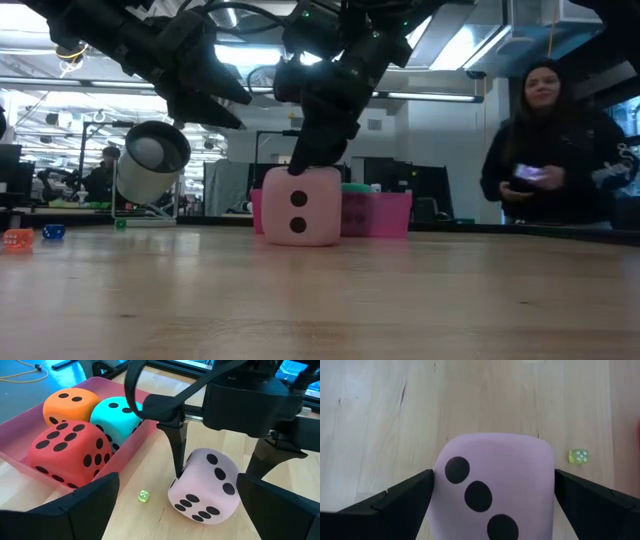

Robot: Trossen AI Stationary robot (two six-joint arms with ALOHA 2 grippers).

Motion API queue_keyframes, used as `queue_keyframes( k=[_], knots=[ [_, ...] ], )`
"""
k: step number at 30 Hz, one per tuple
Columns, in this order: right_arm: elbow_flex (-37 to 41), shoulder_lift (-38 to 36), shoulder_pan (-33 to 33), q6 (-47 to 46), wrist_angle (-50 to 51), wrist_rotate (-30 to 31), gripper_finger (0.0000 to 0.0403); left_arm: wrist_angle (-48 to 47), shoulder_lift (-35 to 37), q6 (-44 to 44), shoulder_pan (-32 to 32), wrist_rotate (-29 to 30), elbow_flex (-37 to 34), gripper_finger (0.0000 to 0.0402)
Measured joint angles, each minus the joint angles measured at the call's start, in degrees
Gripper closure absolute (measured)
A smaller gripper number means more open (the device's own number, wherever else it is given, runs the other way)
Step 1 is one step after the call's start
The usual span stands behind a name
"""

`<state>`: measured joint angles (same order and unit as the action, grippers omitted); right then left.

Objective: Pick & Place Dice
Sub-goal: Put the pink die into the pink bin

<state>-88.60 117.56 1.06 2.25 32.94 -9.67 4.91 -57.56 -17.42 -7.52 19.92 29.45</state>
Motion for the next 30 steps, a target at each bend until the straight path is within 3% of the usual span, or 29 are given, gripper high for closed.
queue_keyframes(
  k=[30],
  knots=[
    [0.24, -0.79, -0.18, 4.19, 1.26, -3.48, 0.0003, -0.02, 0.0, -0.04, 0.01, -0.09, 0.0, 0.0002]
  ],
)
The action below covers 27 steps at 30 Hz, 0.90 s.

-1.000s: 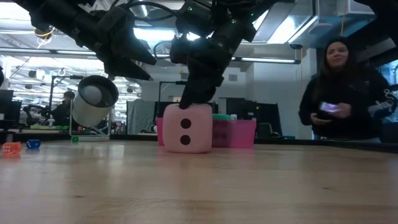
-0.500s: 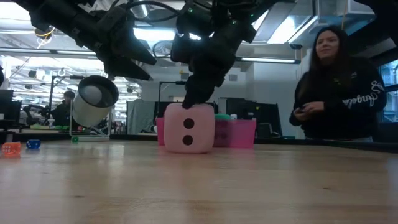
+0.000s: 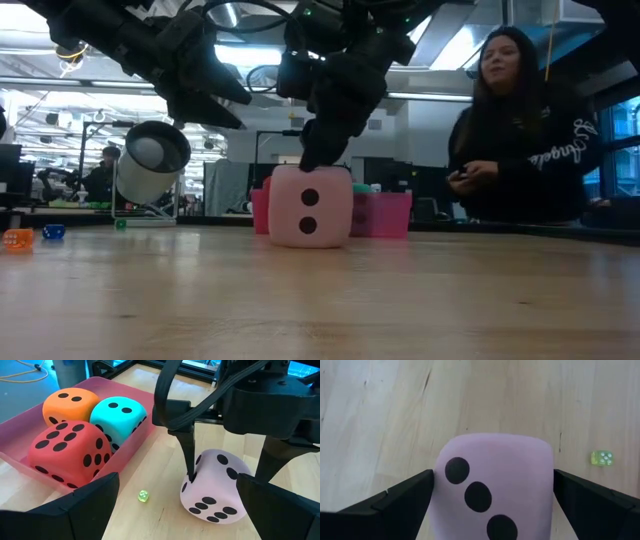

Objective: Pick & Place Dice
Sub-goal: Put the pink die into the pink bin

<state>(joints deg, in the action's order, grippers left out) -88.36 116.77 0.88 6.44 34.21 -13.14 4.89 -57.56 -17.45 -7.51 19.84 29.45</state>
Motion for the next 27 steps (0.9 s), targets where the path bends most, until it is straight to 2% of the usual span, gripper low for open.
queue_keyframes(
  k=[6, 14, 27],
  knots=[
    [-0.5, 1.89, -1.21, 0.01, 0.31, 3.09, 0.0003, 0.02, 0.0, -0.02, -0.02, 0.0, 0.0, 0.0002],
    [-0.66, 3.48, -1.27, -0.65, 0.06, 0.17, 0.0003, 0.0, 0.0, -0.39, -0.02, 0.0, 0.02, 0.0002],
    [-0.66, 3.48, -0.97, -1.14, 1.98, -0.43, 0.0014, 0.0, 0.01, -0.83, -0.01, 0.0, 0.02, 0.0002]
  ],
)
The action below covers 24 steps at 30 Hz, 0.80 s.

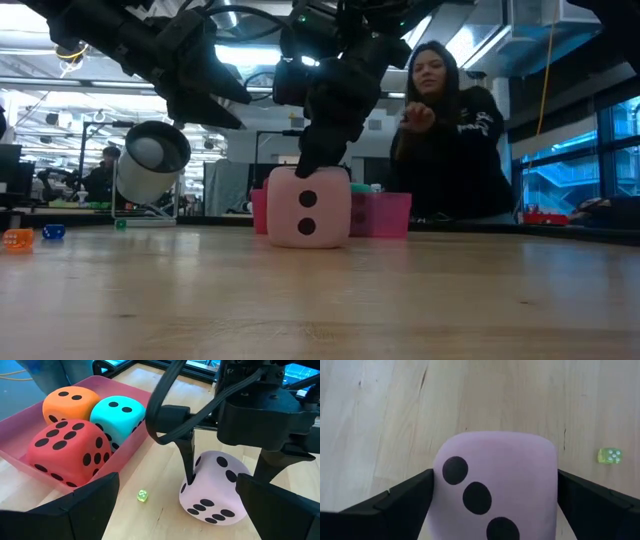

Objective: Pick & Place Dice
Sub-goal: Put the pink die into the pink bin

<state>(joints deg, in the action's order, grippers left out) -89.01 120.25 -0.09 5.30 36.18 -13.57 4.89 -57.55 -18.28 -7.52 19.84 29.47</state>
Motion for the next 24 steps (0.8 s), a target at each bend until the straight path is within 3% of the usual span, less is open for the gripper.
queue_keyframes(
  k=[24],
  knots=[
    [0.0, -0.15, 0.04, 1.12, -0.23, 1.85, 0.0038, -0.04, -0.01, -0.09, -0.01, 0.0, 0.0, 0.0002]
  ],
)
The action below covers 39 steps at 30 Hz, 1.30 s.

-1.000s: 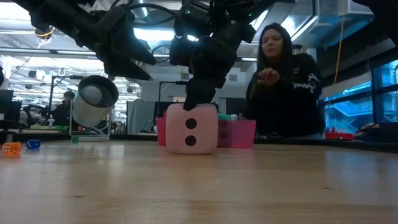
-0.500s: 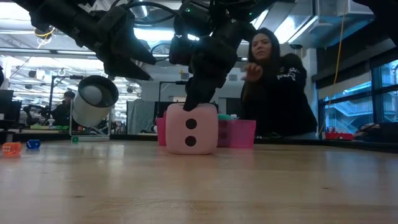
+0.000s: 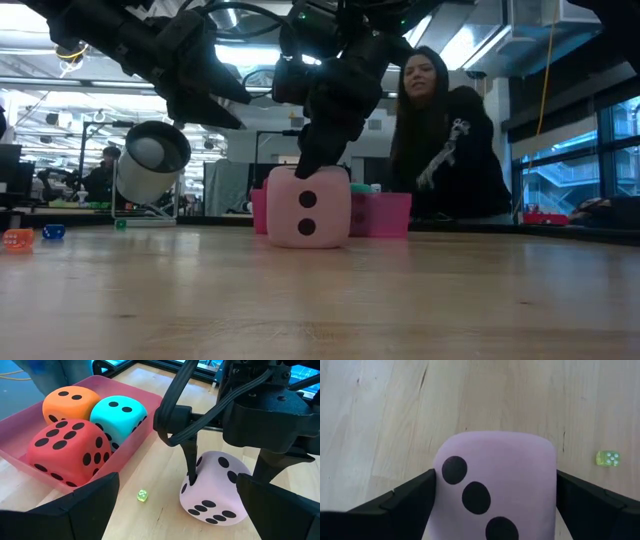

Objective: Pick & Place Dice
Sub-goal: Put the pink die into the pink bin

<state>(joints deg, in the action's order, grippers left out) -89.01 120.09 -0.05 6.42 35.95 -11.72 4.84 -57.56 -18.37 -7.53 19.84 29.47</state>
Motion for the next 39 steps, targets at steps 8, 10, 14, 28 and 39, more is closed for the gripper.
queue_keyframes(
  k=[8, 10, 14, 28, 39],
  knots=[
    [0.39, -2.3, 0.34, 1.71, 3.33, 0.55, 0.004, -0.17, 0.01, 0.23, 0.0, 0.0, 0.0, 0.0002],
    [0.72, -3.88, 0.55, 1.78, 5.08, 1.38, 0.0043, -0.24, 0.02, 0.54, 0.02, 0.0, 0.0, 0.0002],
    [0.94, -6.55, 0.66, 2.88, 7.11, 7.56, 0.0053, -0.31, 0.0, 0.57, 0.0, 0.0, 0.01, 0.0002],
    [0.68, -7.55, 0.74, 3.13, 10.82, 12.41, 0.0131, -0.37, 0.02, 0.57, 0.02, 0.0, 0.04, 0.0002],
    [0.33, -7.88, 0.74, 3.06, 14.46, 12.35, 0.0235, -0.36, 0.0, 0.55, 0.01, 0.0, 0.04, 0.0002]
  ],
)
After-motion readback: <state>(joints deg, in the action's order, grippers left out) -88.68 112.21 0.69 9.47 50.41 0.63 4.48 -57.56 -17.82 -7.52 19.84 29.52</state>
